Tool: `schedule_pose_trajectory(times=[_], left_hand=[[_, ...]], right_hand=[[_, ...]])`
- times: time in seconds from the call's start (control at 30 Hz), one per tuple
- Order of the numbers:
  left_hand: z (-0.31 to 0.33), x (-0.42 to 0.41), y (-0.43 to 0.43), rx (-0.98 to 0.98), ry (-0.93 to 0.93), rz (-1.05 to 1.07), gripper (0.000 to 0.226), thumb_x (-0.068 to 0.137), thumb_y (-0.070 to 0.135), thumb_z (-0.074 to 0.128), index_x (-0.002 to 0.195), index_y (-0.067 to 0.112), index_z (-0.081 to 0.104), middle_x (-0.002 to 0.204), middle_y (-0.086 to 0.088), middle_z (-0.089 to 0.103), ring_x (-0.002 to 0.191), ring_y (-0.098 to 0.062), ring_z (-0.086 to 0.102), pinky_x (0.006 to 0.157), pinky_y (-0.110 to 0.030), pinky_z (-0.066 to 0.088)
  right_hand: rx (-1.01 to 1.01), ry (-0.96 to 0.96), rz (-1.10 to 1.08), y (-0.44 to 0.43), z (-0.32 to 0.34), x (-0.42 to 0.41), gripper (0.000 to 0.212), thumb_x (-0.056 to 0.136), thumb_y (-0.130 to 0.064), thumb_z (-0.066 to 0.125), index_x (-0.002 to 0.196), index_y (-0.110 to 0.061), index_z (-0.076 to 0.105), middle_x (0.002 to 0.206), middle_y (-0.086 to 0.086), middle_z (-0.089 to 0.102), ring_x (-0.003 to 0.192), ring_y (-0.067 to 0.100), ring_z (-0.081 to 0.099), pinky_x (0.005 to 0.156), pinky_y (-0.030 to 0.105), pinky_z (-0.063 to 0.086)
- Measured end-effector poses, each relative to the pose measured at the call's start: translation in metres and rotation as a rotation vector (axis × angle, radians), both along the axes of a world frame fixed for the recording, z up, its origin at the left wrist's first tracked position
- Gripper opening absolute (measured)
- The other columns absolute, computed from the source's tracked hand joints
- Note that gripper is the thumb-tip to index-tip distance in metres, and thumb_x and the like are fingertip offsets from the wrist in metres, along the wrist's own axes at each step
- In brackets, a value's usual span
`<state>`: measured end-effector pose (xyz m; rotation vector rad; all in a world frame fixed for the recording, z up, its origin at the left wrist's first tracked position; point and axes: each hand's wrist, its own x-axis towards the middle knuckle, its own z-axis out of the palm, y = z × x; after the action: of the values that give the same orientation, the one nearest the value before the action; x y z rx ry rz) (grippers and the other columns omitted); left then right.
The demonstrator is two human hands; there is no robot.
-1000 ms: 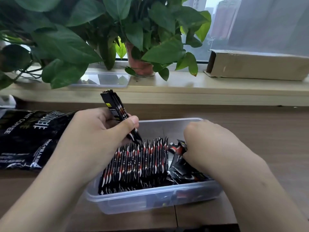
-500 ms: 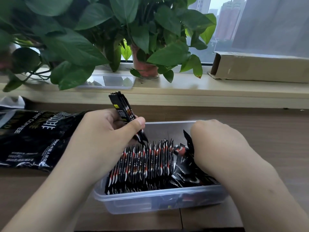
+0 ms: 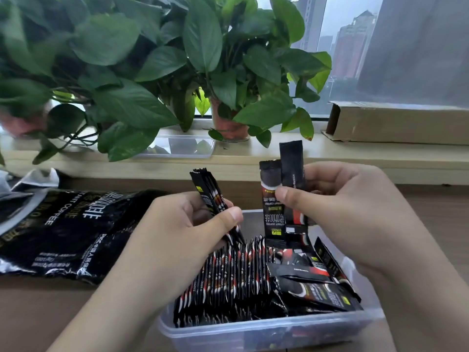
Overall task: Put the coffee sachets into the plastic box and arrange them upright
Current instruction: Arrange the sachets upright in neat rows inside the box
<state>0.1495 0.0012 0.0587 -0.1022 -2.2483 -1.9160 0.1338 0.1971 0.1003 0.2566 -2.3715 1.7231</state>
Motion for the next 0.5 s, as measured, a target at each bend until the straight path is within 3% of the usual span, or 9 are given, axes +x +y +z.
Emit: schedule_pose_trajectory(times=[0.07, 0.17, 0.27, 0.37, 0.43, 0.5], left_hand=[[0.001, 0.002, 0.002, -0.040, 0.014, -0.026, 0.008, 0.084, 0.037, 0.079, 0.091, 0.041, 0.076, 0.089, 0.007, 0.081, 0.093, -0.012, 0.076, 0.089, -0.048, 0.059], [0.003, 0.007, 0.007, -0.071, -0.009, -0.106, 0.019, 0.080, 0.041, 0.081, 0.098, 0.046, 0.075, 0.090, 0.010, 0.081, 0.093, -0.014, 0.077, 0.090, -0.052, 0.058], [0.004, 0.008, 0.008, -0.048, -0.031, -0.141, 0.020, 0.082, 0.028, 0.075, 0.097, 0.041, 0.077, 0.090, 0.002, 0.081, 0.098, -0.026, 0.075, 0.088, -0.055, 0.059], [0.005, 0.007, 0.003, -0.015, -0.063, -0.156, 0.020, 0.084, 0.021, 0.074, 0.096, 0.037, 0.078, 0.092, 0.001, 0.081, 0.095, -0.017, 0.076, 0.075, -0.038, 0.063], [0.005, 0.006, 0.001, 0.017, -0.081, -0.169, 0.017, 0.080, 0.026, 0.076, 0.095, 0.035, 0.079, 0.093, -0.007, 0.080, 0.093, -0.013, 0.076, 0.072, -0.028, 0.061], [0.006, 0.006, 0.001, 0.051, -0.082, -0.159, 0.023, 0.072, 0.036, 0.077, 0.094, 0.032, 0.080, 0.097, -0.017, 0.077, 0.087, -0.013, 0.074, 0.070, -0.026, 0.061]], right_hand=[[-0.070, -0.006, 0.046, -0.008, 0.001, 0.004, 0.010, 0.072, -0.026, 0.083, 0.082, -0.028, 0.081, 0.072, 0.000, 0.077, 0.062, 0.014, 0.066, 0.070, 0.042, 0.059], [-0.136, 0.014, 0.068, -0.023, -0.004, 0.008, 0.009, 0.073, -0.020, 0.084, 0.076, -0.028, 0.080, 0.065, -0.003, 0.074, 0.055, 0.006, 0.064, 0.046, 0.022, 0.050], [-0.136, 0.050, 0.042, -0.034, -0.010, 0.007, 0.011, 0.074, -0.017, 0.084, 0.072, -0.027, 0.080, 0.064, -0.007, 0.074, 0.054, 0.003, 0.066, 0.045, 0.016, 0.047], [-0.165, 0.005, 0.128, -0.037, -0.011, 0.008, 0.005, 0.077, -0.021, 0.082, 0.078, -0.026, 0.082, 0.070, 0.000, 0.076, 0.061, 0.007, 0.065, 0.057, 0.022, 0.052], [-0.182, -0.034, 0.153, -0.036, -0.011, 0.008, 0.003, 0.079, -0.024, 0.080, 0.080, -0.026, 0.082, 0.071, -0.002, 0.076, 0.060, 0.006, 0.064, 0.054, 0.018, 0.049], [-0.192, -0.059, 0.173, -0.034, -0.010, 0.009, 0.005, 0.081, -0.024, 0.078, 0.081, -0.026, 0.083, 0.070, -0.005, 0.077, 0.060, 0.003, 0.066, 0.055, 0.014, 0.048]])
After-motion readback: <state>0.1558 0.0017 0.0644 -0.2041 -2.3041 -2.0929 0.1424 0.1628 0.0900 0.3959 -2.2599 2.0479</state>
